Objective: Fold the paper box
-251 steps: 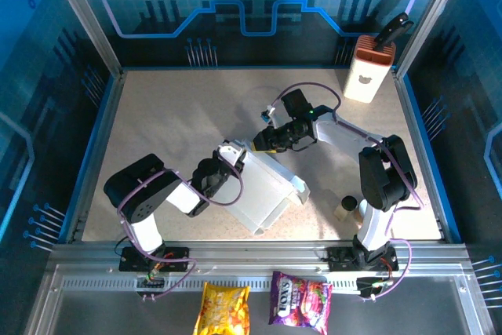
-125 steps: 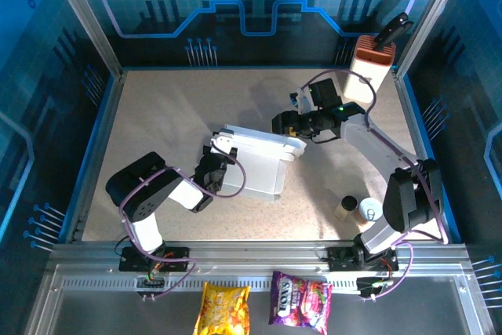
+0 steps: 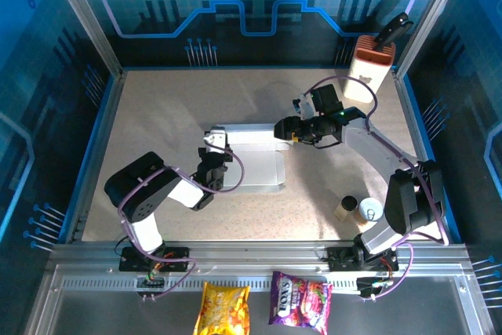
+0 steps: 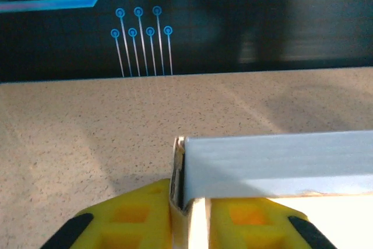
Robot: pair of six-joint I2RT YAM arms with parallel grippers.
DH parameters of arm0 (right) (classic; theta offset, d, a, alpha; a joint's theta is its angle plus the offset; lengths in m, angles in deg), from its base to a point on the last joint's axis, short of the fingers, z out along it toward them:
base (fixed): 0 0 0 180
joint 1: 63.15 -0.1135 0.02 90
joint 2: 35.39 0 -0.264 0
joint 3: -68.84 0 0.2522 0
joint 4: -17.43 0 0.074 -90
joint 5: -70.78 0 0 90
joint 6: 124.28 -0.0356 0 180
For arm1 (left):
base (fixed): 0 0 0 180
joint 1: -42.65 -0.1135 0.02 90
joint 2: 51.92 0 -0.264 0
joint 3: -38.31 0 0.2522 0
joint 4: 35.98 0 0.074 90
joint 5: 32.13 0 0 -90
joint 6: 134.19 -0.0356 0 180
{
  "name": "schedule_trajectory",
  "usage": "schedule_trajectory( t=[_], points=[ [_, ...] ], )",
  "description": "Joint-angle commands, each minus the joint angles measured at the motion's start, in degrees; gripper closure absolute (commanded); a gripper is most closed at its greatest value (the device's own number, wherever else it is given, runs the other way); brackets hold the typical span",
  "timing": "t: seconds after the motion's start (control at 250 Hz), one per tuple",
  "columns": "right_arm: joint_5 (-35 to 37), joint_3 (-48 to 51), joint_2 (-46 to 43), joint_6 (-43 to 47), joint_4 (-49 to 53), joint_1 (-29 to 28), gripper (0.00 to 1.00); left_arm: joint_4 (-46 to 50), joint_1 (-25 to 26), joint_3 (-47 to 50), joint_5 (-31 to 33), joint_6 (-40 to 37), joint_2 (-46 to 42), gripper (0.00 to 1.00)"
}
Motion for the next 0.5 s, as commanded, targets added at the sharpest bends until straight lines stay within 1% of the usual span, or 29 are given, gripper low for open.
schedule_trajectory(
  t=[0.0, 0.092, 0.196, 0.284, 0.372, 0.496],
  points=[
    [-0.4, 0.3, -1.2, -0.7, -0.5, 0.2, 0.29, 0.4, 0.0, 2.2, 0.0, 4.3, -3.9, 0.70],
    [-0.3, 0.0, -1.3, -0.8, -0.5, 0.2, 0.29, 1.4, 0.4, 3.5, -0.8, 5.6, -6.2, 0.60],
    [-0.1, -0.1, -1.7, -1.1, -0.8, 0.2, 0.29, 3.6, 0.9, 5.0, -2.3, 6.9, -9.5, 0.55],
    [0.1, -0.3, -1.8, -1.3, -0.8, 0.2, 0.30, 7.6, 1.1, 5.7, -3.7, 8.3, -13.1, 0.52],
    [0.6, -0.8, -1.9, -1.4, -0.8, 0.1, 0.30, 15.9, 1.2, 5.4, -5.2, 10.5, -18.8, 0.52],
    [1.4, -1.9, -1.9, -2.1, -0.7, 0.0, 0.31, 33.5, 1.0, 2.2, -6.4, 14.8, -27.9, 0.48]
  ],
)
